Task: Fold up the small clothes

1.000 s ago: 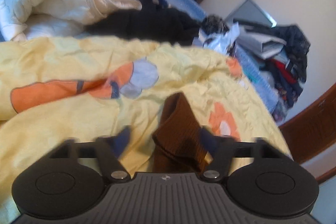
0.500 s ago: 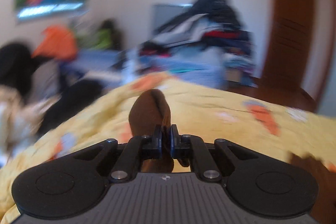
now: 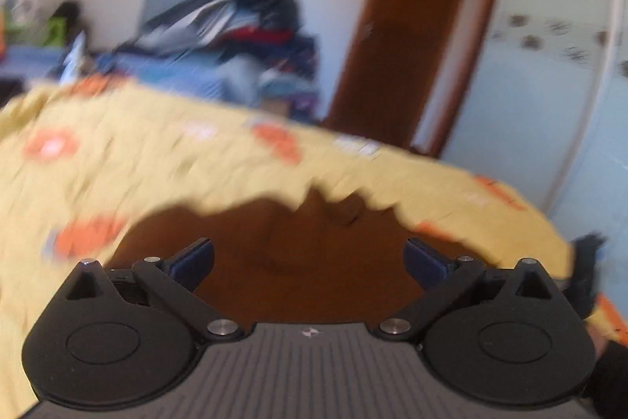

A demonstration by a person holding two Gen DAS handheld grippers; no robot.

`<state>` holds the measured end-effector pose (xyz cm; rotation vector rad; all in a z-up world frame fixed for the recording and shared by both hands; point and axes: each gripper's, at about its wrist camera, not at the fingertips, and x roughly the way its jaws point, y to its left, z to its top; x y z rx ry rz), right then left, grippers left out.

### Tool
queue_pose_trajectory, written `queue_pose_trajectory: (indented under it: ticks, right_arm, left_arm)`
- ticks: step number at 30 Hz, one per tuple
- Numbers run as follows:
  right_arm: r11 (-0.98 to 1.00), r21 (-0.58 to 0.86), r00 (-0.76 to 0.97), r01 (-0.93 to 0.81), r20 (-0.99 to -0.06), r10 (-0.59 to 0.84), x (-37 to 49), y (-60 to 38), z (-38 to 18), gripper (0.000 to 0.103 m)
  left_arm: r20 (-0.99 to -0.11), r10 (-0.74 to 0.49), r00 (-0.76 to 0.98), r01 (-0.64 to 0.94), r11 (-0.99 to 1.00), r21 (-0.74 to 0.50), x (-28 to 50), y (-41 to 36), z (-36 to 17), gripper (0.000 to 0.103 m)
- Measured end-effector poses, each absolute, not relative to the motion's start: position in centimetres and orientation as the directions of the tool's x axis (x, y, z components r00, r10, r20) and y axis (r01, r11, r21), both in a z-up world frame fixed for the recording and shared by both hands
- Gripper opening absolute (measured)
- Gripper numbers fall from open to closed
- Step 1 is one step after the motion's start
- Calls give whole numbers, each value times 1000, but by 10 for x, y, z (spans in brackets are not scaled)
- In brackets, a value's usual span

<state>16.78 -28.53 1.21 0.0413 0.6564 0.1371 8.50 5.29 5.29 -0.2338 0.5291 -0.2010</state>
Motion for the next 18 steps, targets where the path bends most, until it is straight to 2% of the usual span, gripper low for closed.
queue_pose_trajectory:
  ticks: [4, 7, 9, 14, 18]
  right_arm:
    - [977, 199, 770, -73, -612, 182, 164, -299, 25, 103]
    - [919, 386, 760, -78, -574, 305, 148, -308, 48, 103]
    - [883, 452, 707, -121, -585, 397, 144, -305, 53, 103]
    - [908, 415, 608, -55, -708, 360, 154, -300, 45, 91]
    - [905, 421, 561, -61, -736, 380, 150, -293, 42, 88]
  left_arm:
    - [-523, -93, 847, 21, 989, -143, 81, 65, 16, 103]
    - [-557, -87, 826, -7, 986, -165, 80, 77, 2, 103]
    - [-547, -104, 831, -18, 977, -214, 81, 80, 4, 103]
    - [-562, -107, 820, -12, 979, -203, 80, 74, 3, 103]
    - [-566, -122, 815, -6, 976, -219, 78, 70, 3, 103]
